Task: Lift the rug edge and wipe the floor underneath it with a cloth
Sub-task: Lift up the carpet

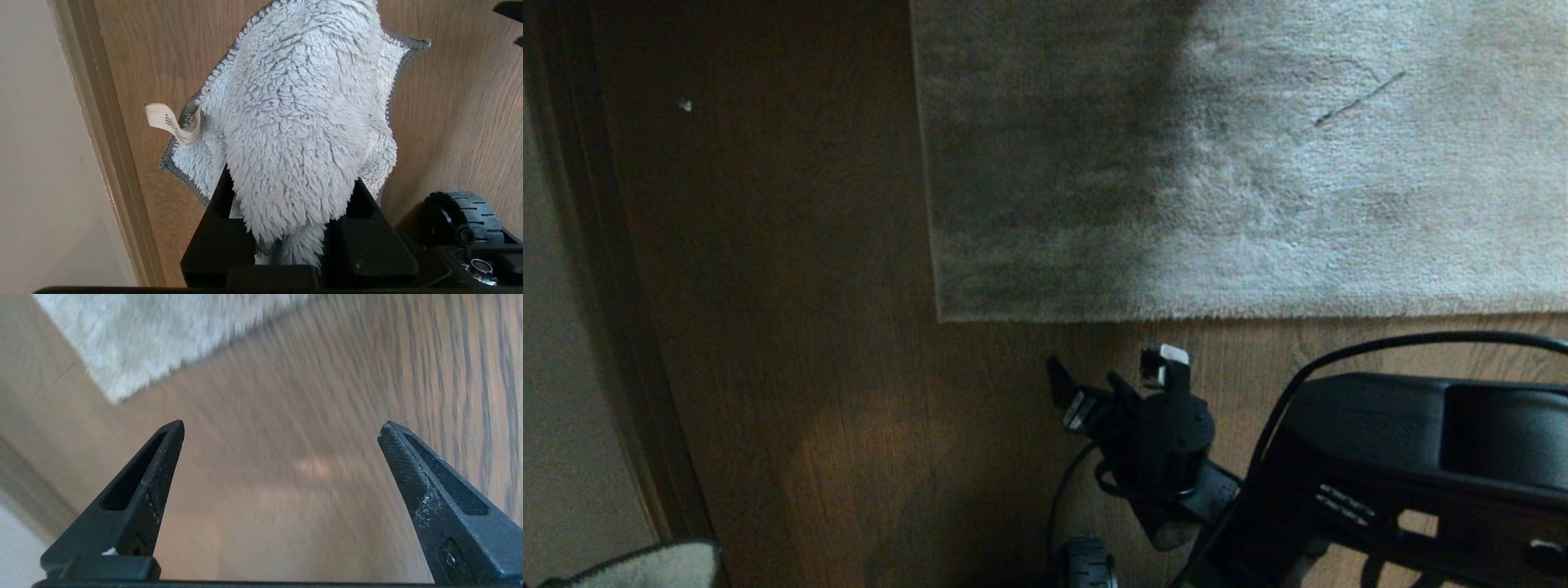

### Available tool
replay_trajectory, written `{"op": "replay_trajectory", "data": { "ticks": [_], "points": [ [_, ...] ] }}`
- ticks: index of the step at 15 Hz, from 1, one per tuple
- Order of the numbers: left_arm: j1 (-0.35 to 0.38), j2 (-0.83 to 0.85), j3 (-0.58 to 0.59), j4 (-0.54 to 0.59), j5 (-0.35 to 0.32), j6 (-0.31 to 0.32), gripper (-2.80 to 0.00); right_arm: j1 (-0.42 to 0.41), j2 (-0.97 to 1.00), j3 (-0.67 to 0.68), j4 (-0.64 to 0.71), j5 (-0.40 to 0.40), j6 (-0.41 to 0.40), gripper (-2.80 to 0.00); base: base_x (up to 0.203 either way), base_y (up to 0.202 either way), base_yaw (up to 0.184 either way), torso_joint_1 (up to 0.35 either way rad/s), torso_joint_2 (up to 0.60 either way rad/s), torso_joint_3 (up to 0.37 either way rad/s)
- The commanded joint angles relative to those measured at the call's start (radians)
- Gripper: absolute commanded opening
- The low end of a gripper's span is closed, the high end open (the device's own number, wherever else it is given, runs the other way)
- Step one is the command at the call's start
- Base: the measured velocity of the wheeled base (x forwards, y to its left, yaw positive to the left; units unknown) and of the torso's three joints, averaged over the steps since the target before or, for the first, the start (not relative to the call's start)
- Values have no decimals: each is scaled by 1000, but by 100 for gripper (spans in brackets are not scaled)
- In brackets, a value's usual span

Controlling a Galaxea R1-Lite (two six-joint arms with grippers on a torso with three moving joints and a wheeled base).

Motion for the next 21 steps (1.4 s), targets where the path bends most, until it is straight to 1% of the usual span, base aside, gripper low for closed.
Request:
{"op": "replay_trajectory", "data": {
  "ticks": [1, 4, 8, 16, 21],
  "points": [
    [0, 0, 0, 0, 0, 0, -280, -17, 29, -59, -48, -2, -21, 0, 0, 0, 0, 0, 0, 0],
    [0, 0, 0, 0, 0, 0, -280, -26, 47, -155, -48, -4, -32, 0, 0, 0, 0, 0, 0, 0],
    [0, 0, 0, 0, 0, 0, -280, -26, 76, -264, -48, -2, -87, 0, 0, 0, 0, 0, 0, 0],
    [0, 0, 0, 0, 0, 0, -280, -28, 136, -397, -48, -1, -90, 0, 0, 0, 0, 0, 0, 0],
    [0, 0, 0, 0, 0, 0, -280, -28, 45, -463, -47, 7, -167, 0, 0, 0, 0, 0, 0, 0]
  ]
}}
